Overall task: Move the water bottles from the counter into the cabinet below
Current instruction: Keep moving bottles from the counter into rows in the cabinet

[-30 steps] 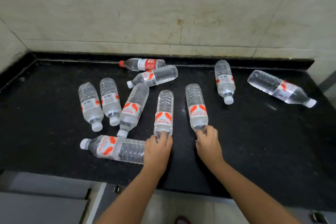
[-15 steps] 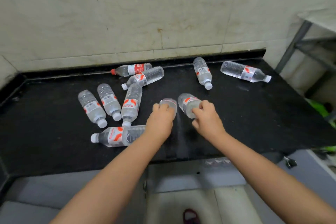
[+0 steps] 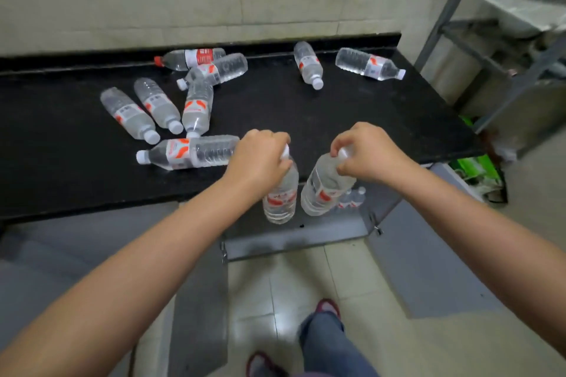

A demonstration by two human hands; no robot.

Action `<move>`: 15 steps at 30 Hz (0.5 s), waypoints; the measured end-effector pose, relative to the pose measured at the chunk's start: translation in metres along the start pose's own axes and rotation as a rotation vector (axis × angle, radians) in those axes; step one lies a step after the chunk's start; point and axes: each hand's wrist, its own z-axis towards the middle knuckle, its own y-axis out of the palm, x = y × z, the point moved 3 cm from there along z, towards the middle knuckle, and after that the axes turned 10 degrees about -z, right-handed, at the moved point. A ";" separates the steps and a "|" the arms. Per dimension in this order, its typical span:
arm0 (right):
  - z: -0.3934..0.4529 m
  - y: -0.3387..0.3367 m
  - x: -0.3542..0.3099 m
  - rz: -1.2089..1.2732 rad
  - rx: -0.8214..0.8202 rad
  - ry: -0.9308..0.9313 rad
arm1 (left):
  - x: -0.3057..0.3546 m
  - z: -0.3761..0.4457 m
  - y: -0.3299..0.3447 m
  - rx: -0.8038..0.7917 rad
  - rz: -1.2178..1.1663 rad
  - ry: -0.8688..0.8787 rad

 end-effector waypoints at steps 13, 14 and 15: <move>-0.018 0.187 0.045 0.123 -0.487 -0.113 | -0.046 -0.022 0.193 -0.511 -0.041 -0.339; -0.012 0.205 0.050 0.146 -0.490 -0.100 | -0.051 -0.019 0.208 -0.511 -0.054 -0.373; -0.005 0.223 0.056 0.162 -0.486 -0.082 | -0.058 -0.014 0.223 -0.506 -0.067 -0.404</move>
